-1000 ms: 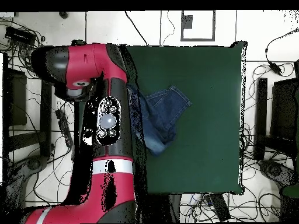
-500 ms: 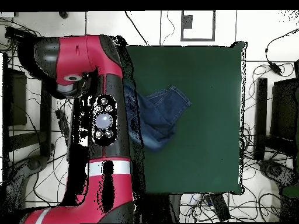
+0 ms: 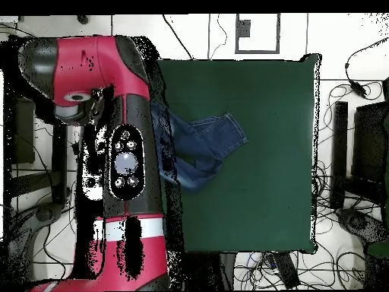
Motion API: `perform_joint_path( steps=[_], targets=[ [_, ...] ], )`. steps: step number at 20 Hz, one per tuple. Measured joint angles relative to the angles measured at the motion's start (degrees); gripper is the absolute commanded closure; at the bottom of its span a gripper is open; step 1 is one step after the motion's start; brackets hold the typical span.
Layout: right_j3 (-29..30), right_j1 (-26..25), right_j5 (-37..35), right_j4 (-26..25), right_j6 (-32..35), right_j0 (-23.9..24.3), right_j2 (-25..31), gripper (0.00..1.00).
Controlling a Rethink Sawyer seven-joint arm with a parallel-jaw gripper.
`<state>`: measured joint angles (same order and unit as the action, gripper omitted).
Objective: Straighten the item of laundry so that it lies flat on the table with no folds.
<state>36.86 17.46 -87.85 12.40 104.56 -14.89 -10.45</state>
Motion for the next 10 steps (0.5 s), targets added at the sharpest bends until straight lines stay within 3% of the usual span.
perform_joint_path(
  steps=[10],
  targets=[
    [0.02,2.65,0.79,4.42,0.00,-0.57,1.14,1.00]
  ],
)
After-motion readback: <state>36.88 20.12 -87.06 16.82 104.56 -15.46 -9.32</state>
